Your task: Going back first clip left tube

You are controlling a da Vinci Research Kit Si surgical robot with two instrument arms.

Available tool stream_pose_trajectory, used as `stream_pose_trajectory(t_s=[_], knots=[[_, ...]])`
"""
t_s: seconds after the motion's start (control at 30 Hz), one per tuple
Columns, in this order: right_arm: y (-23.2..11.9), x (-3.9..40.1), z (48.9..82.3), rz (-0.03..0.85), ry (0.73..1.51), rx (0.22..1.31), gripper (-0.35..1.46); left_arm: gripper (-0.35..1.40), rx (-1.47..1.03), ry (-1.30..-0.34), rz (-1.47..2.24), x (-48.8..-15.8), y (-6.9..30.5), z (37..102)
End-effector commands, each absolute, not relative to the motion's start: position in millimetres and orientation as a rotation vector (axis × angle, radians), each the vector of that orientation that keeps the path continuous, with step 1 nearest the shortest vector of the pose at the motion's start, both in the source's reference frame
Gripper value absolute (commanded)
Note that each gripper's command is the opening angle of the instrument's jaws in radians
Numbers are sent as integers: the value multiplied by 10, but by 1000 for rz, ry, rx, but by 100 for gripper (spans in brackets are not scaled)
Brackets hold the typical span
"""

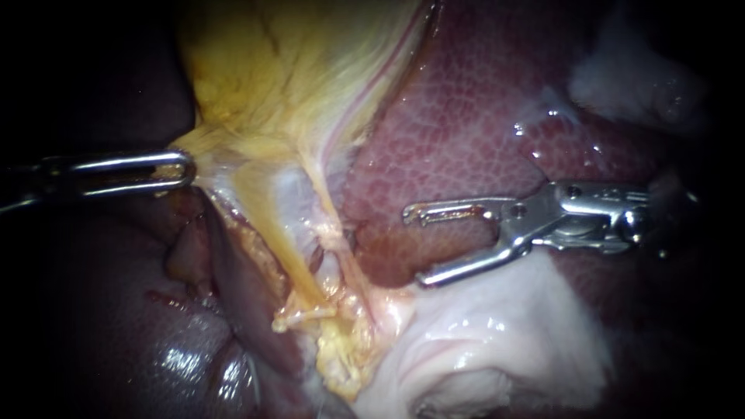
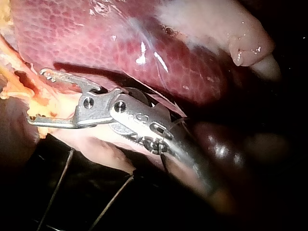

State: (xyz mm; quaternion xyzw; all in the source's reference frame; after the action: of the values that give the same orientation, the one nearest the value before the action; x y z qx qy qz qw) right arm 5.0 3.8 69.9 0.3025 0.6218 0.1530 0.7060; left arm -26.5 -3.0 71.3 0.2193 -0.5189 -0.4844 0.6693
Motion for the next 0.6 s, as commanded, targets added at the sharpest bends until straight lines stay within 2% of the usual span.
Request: stream_pose_trajectory(t_s=[0.03,0.33,0.6], knots=[[39,45,696,338,1378,673,60,-35,493,-1168,-1093,-266,-30,713],[37,34,689,329,1374,676,60,-35,511,-1175,-1079,-295,-38,727],[36,26,688,325,1371,680,60,-35,545,-1168,-1044,-354,-61,758]])
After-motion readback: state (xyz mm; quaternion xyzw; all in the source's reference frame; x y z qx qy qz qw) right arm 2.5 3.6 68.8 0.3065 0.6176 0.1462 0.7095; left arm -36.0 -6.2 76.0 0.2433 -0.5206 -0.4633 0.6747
